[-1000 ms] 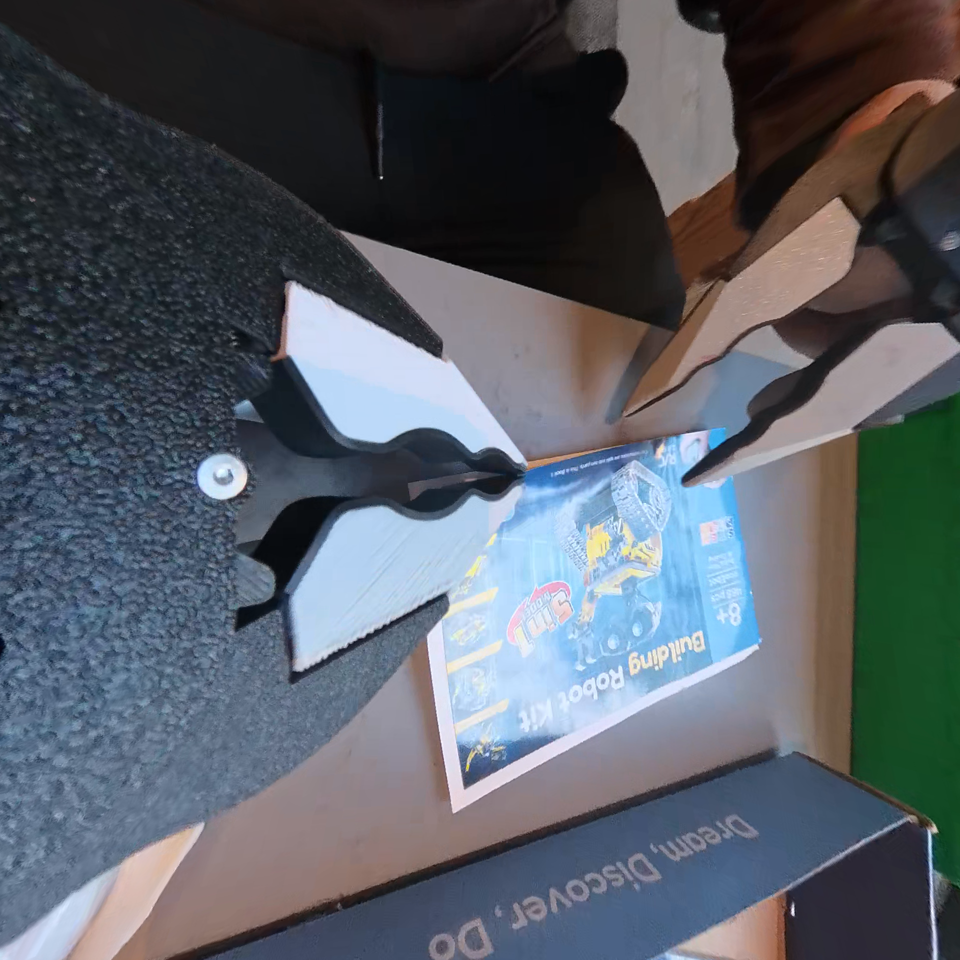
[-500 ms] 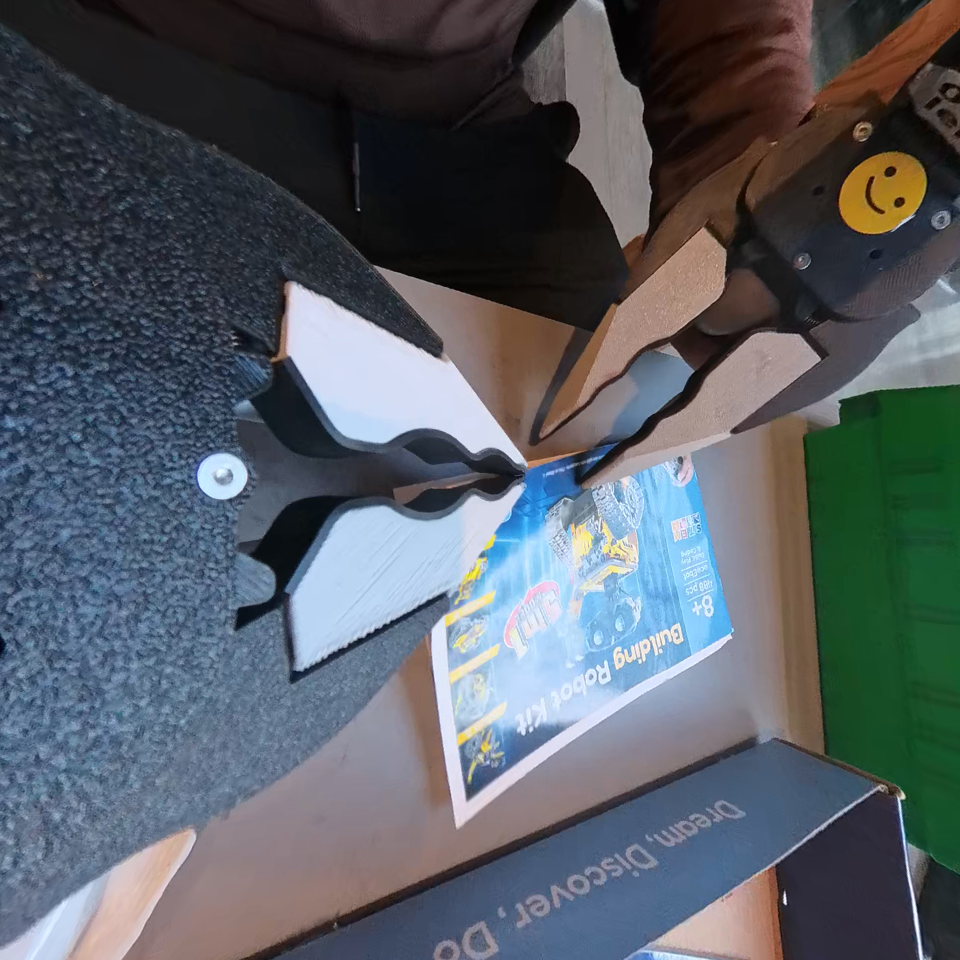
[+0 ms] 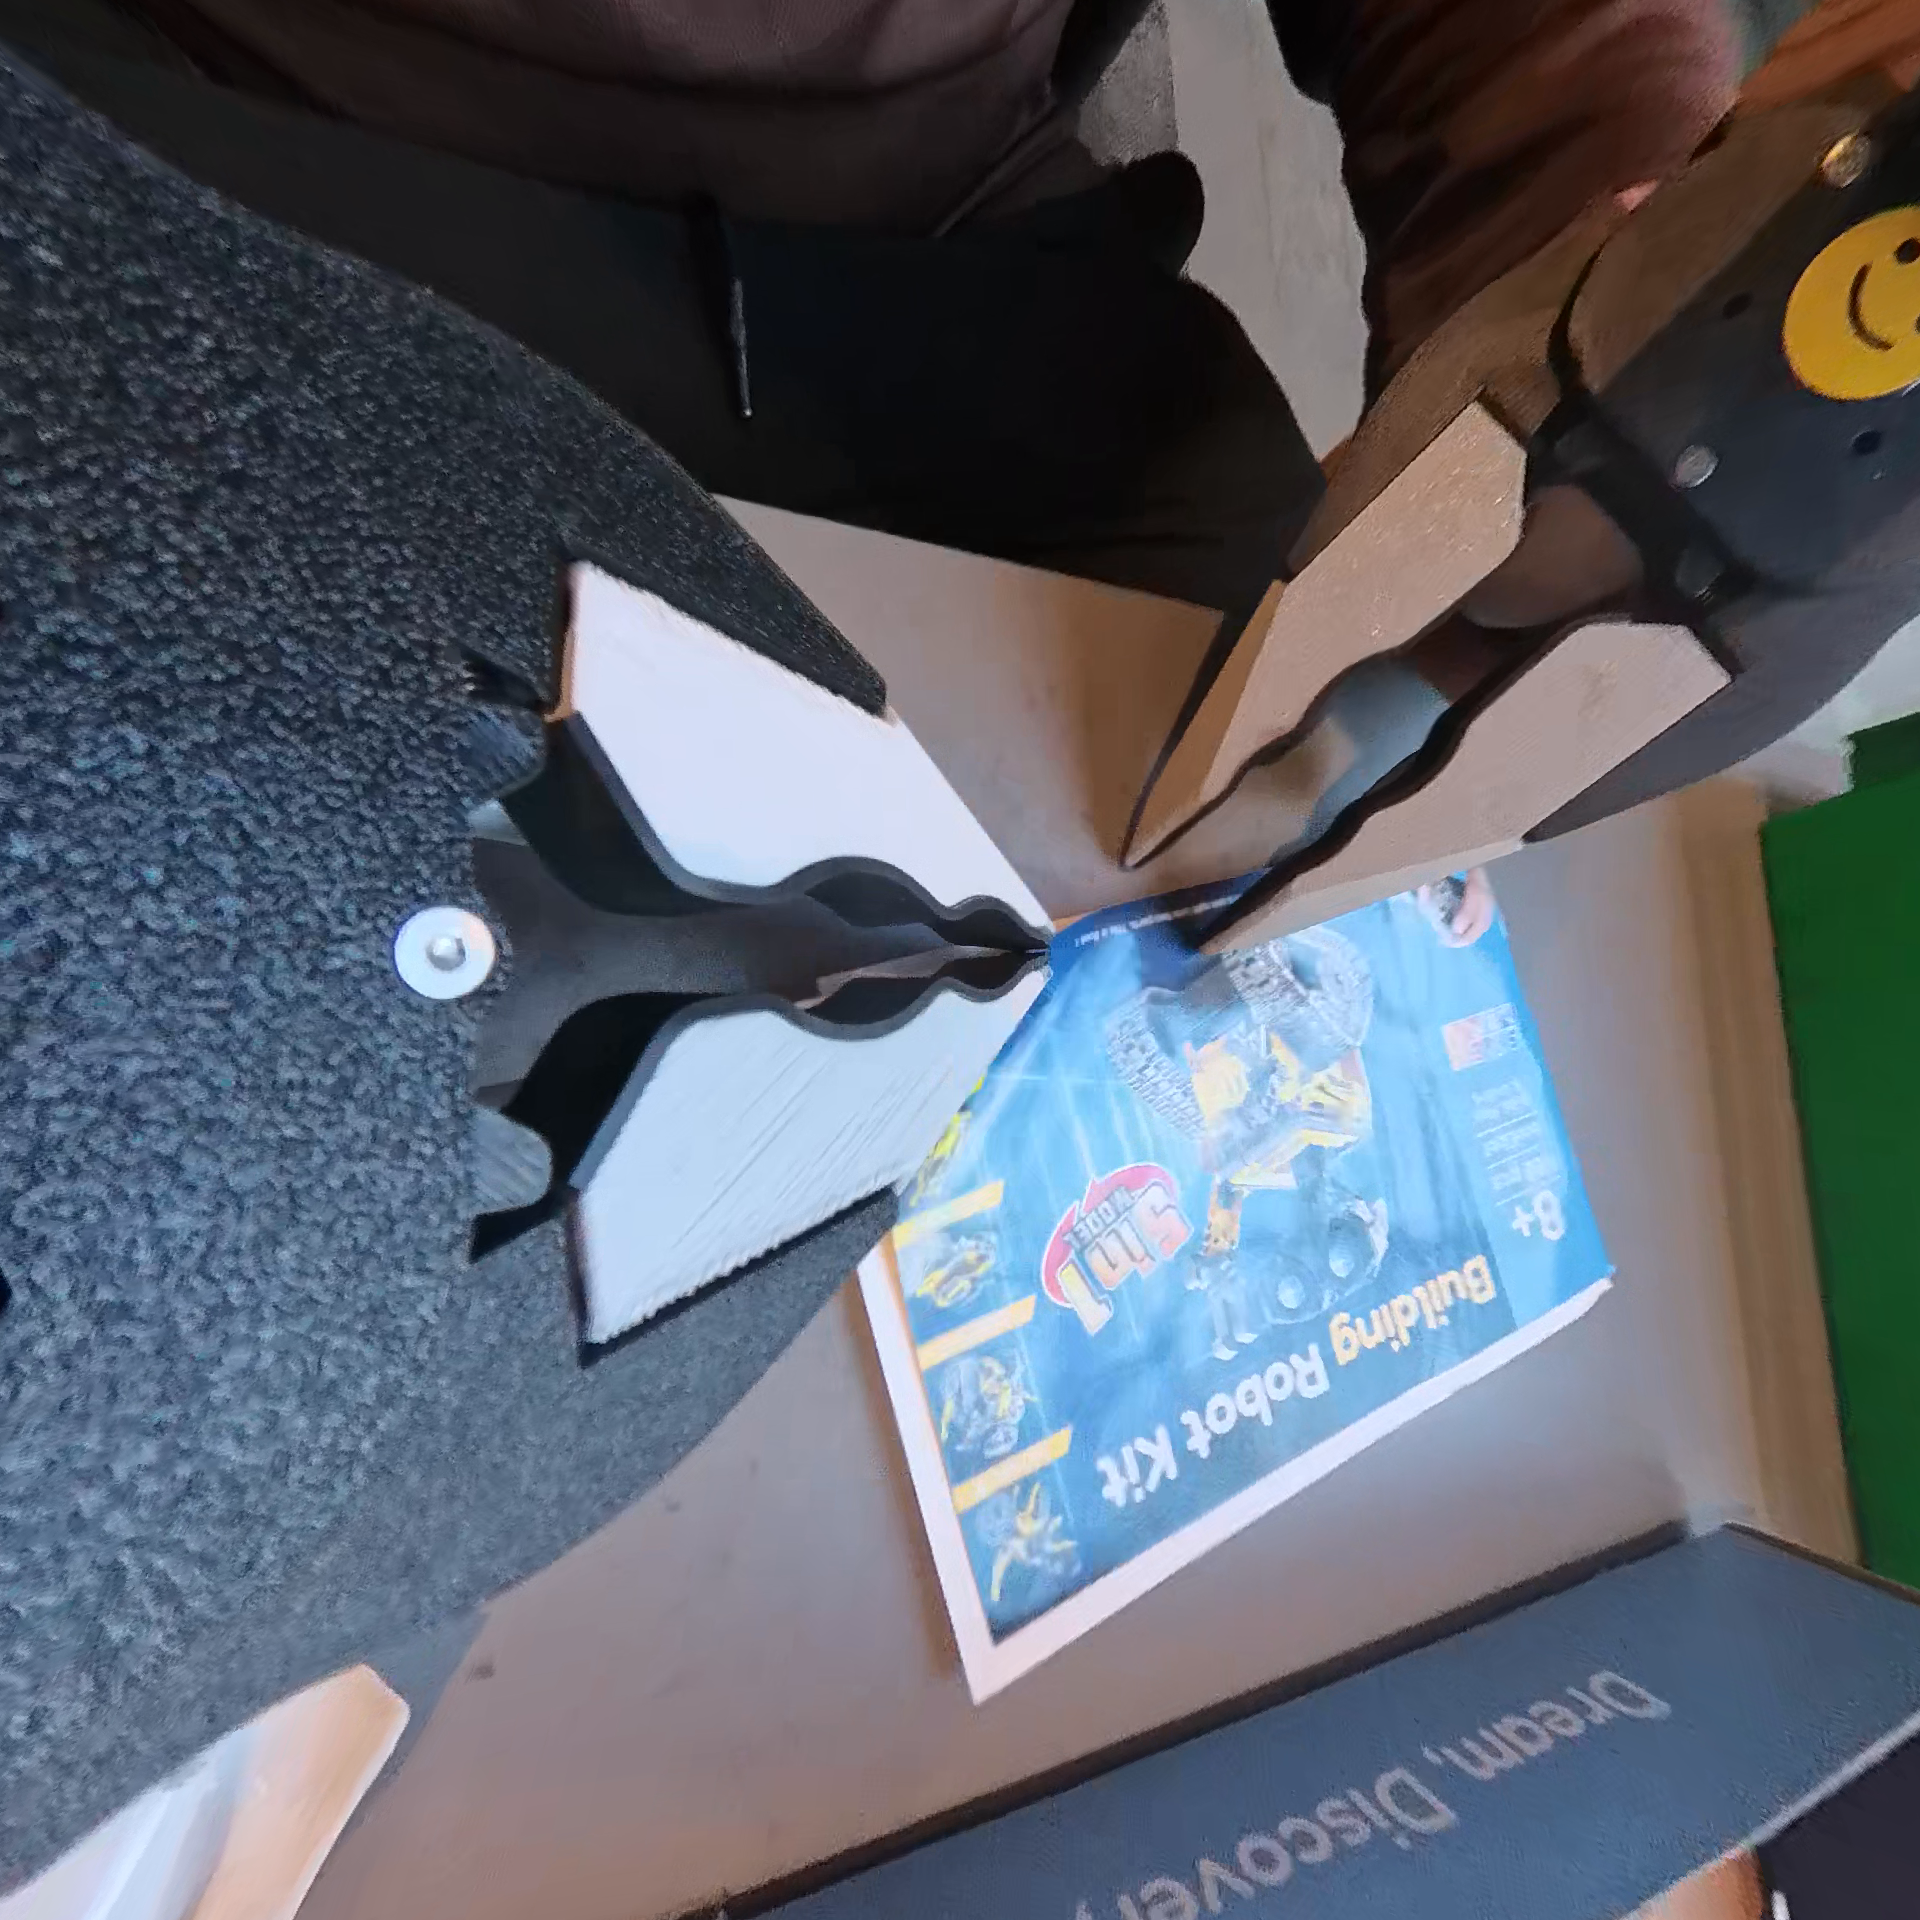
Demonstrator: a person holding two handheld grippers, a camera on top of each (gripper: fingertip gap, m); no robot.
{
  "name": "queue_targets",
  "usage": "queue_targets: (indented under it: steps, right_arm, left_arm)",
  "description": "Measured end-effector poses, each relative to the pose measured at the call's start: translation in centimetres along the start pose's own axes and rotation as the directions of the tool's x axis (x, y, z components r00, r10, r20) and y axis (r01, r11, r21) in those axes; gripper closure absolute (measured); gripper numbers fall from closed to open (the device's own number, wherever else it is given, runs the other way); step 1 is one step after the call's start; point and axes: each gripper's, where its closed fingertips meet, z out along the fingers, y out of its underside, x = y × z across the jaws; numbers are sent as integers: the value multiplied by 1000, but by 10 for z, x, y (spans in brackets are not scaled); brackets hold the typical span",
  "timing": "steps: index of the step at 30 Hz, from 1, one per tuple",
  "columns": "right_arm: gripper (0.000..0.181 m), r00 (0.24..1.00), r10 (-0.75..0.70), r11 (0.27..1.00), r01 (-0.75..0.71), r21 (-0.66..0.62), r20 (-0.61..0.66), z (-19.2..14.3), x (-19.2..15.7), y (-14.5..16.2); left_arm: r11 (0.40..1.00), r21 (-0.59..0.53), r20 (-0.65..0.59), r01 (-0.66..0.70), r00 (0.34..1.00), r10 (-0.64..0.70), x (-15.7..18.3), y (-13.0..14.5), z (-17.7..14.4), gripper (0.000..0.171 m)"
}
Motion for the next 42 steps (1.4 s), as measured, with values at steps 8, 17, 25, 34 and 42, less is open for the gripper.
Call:
queue_targets:
  steps: [8, 17, 25, 34, 42]
  right_arm:
    - [181, 999, 50, 998, -50, 25, 12, -2, 4, -3]
    - [181, 990, 137, 987, -139, 75, 33, -5, 8, -10]
    - [181, 983, 175, 979, -180, 93, 53, -6, 10, -12]
    - [181, 982, 182, 979, -187, 87, 59, -6, 9, -11]
    - [181, 982, 180, 980, -184, 74, 58, -5, 9, -10]
  left_arm:
    - [996, 33, -58, 79, 995, -77, -2, -2, -2, 158]
    - [992, 53, -102, 116, 989, -110, -1, -4, -2, 158]
    - [979, 87, -128, 186, 976, -174, -5, -7, -5, 171]
    - [972, 85, -162, 217, 966, -202, -4, -8, -6, 171]
    - [967, 87, -177, 239, 959, -221, -3, -9, -5, 171]
